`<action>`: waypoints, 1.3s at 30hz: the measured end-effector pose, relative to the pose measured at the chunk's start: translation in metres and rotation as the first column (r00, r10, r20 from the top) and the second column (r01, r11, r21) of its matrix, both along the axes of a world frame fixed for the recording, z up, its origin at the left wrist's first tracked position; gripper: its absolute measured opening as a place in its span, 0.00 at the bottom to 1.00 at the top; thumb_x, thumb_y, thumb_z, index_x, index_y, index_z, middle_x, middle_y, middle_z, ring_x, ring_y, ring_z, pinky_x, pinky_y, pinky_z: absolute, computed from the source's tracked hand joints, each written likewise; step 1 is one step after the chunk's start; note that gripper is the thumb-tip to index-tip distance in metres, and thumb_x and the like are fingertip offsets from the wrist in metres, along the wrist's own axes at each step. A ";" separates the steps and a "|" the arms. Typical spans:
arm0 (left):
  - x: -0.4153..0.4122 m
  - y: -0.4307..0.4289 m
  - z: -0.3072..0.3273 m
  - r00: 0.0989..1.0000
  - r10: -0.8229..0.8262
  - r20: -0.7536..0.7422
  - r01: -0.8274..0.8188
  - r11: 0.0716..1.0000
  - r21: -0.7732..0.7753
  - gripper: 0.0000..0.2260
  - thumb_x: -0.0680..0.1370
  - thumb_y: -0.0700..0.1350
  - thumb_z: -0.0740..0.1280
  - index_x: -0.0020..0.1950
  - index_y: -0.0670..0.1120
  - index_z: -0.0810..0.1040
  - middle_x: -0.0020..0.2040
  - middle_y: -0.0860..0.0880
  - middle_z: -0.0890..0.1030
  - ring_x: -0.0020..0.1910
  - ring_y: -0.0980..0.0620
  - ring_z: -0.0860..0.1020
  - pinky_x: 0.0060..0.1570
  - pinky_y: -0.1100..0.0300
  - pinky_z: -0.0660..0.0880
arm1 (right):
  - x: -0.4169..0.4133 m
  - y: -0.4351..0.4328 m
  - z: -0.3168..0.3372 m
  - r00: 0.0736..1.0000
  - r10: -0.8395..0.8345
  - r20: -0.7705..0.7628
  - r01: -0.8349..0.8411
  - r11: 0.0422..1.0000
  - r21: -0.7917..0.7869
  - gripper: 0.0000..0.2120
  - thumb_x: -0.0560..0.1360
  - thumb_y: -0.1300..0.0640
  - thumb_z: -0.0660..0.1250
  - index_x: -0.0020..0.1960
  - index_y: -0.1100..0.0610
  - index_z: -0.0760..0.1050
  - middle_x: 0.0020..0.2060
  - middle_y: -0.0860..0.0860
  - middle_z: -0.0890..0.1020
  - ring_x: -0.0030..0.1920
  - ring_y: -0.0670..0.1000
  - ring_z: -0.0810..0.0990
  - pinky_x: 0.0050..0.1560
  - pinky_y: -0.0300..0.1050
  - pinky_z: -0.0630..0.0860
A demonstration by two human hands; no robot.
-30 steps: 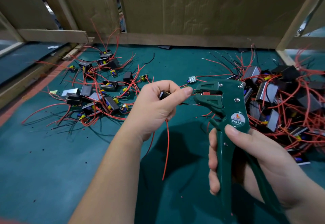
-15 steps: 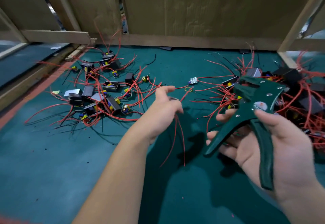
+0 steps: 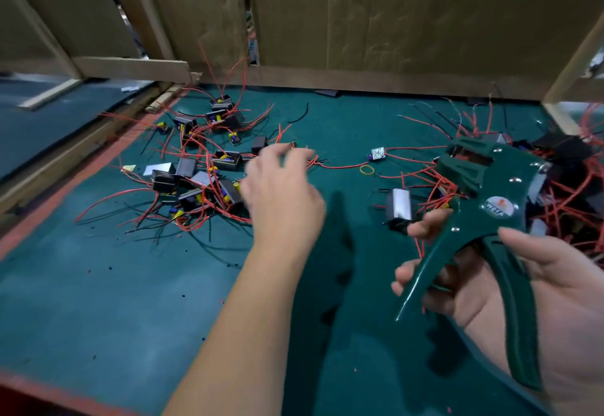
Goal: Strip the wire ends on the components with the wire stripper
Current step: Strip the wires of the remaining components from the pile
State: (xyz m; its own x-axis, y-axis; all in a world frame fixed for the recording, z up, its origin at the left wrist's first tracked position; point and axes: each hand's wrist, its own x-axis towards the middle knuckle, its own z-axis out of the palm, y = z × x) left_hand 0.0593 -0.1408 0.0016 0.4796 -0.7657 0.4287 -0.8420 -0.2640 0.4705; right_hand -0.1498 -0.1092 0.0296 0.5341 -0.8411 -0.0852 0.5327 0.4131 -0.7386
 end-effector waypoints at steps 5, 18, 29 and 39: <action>0.038 0.004 -0.001 0.909 0.405 -0.097 -0.353 0.874 0.335 0.25 0.73 0.43 0.67 0.68 0.53 0.66 0.71 0.41 0.62 0.68 0.38 0.60 0.64 0.47 0.56 | 0.005 0.003 0.003 0.998 0.059 -0.008 -0.058 0.998 0.026 0.34 0.46 0.50 0.81 0.49 0.64 0.81 0.47 0.64 0.80 0.38 0.68 0.81 0.39 0.63 0.79; 0.026 0.007 0.021 0.757 -0.398 -0.518 0.015 0.804 -0.595 0.33 0.70 0.32 0.74 0.71 0.47 0.66 0.71 0.46 0.62 0.50 0.61 0.80 0.52 0.66 0.75 | 0.002 0.003 -0.003 0.996 0.088 0.025 -0.089 0.996 0.014 0.32 0.52 0.50 0.80 0.52 0.64 0.80 0.48 0.64 0.80 0.39 0.69 0.81 0.39 0.61 0.79; -0.020 0.010 0.027 -0.183 -0.631 -0.754 0.314 0.689 -0.653 0.18 0.73 0.38 0.65 0.62 0.48 0.73 0.47 0.47 0.85 0.44 0.53 0.84 0.38 0.66 0.78 | -0.002 0.000 0.001 0.969 0.179 0.170 -0.187 0.982 0.027 0.33 0.63 0.52 0.72 0.63 0.68 0.74 0.59 0.63 0.78 0.45 0.66 0.81 0.41 0.57 0.79; -0.031 0.007 0.019 -0.390 -0.599 -0.700 0.343 0.611 -0.714 0.14 0.75 0.37 0.61 0.50 0.47 0.85 0.39 0.50 0.83 0.36 0.56 0.80 0.39 0.64 0.77 | 0.000 0.001 0.001 0.984 0.145 0.108 -0.148 0.989 0.023 0.29 0.58 0.51 0.74 0.56 0.63 0.80 0.53 0.61 0.81 0.39 0.66 0.81 0.41 0.58 0.80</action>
State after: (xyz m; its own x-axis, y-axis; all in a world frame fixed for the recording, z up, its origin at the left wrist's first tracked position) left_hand 0.0280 -0.1334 0.0210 -0.0832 -0.9769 0.1968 0.6399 0.0990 0.7621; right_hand -0.1499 -0.1082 0.0309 0.6586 -0.7510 -0.0463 0.5390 0.5138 -0.6675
